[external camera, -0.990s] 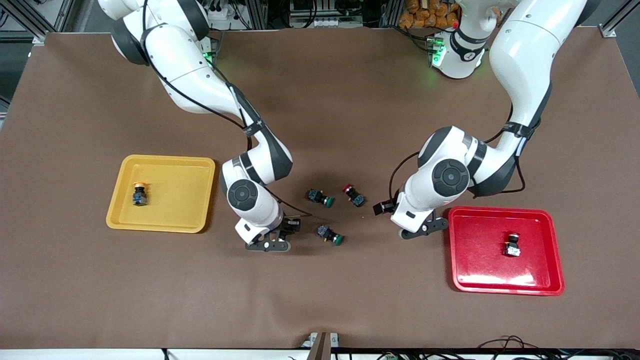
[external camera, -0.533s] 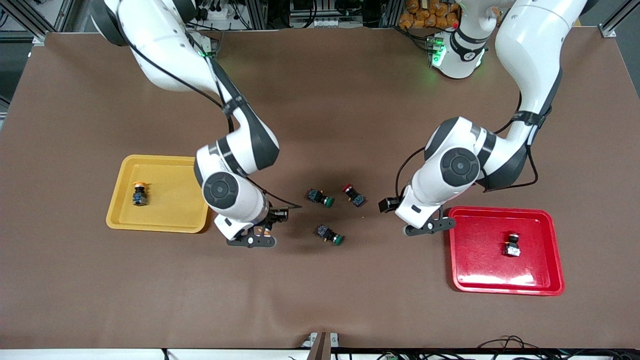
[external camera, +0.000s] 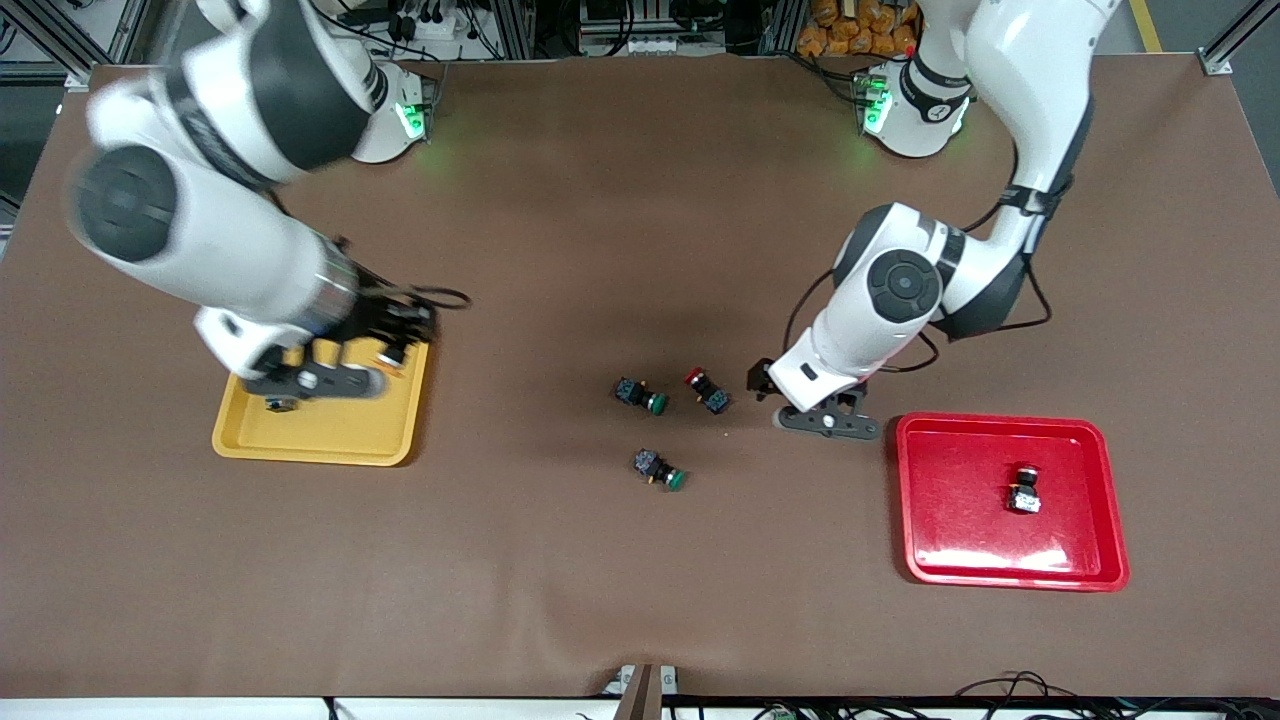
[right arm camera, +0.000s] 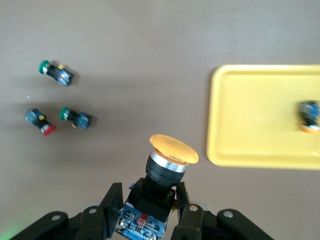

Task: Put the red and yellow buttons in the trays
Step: 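Release the yellow button into the yellow tray with the right gripper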

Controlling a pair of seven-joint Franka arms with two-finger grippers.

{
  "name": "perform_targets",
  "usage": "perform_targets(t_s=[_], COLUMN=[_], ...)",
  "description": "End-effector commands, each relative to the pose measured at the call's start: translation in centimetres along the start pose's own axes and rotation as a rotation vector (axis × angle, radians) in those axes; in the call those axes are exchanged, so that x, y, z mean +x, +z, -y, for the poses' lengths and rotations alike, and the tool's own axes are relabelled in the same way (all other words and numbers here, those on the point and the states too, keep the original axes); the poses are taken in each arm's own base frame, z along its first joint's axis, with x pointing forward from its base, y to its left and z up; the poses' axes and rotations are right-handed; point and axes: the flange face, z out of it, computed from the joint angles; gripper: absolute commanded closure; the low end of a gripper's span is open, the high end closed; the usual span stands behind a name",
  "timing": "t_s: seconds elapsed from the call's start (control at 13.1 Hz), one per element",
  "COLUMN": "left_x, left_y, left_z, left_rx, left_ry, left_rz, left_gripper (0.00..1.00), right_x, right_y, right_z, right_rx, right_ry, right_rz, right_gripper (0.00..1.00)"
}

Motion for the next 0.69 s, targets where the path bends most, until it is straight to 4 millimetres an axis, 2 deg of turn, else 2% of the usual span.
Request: perform_targets(t_s=[0.0,0.15,0.23,0.38,0.61], left_x=[-0.7,-0.7,-0.6,-0.5,-0.2], left_y=[2.2,4.3,5.5,8.4,11.4], left_z=[-1.3,-1.7,-1.6,-2.4,-3.6], left_rx=[-0.045,-0.062,-0.071,-0.069,-0.063], left_ry=[-0.059,-0.115,-0.147,-0.209,-0.281], left_rz=[0.005,0.026,0.036,0.035,0.043], left_gripper=[0.0,0.0,0.0,0.0,0.0], right_x=[-2.2,-1.7,-1.3,-0.2,0.1], right_y=[-1.2,0.8,2.4,7.7,16.6], right_z=[-7.1,-12.3,-14.7,-18.8,-23.3], right_rx=[0.019,0.034,0.042,0.054,0.052], right_ry=[-0.048,-0.067,-0.09,-0.117,-0.144], right_rz=[0.034,0.055,0.049,0.036,-0.005], right_gripper=[1.0,1.0,1.0,1.0,1.0])
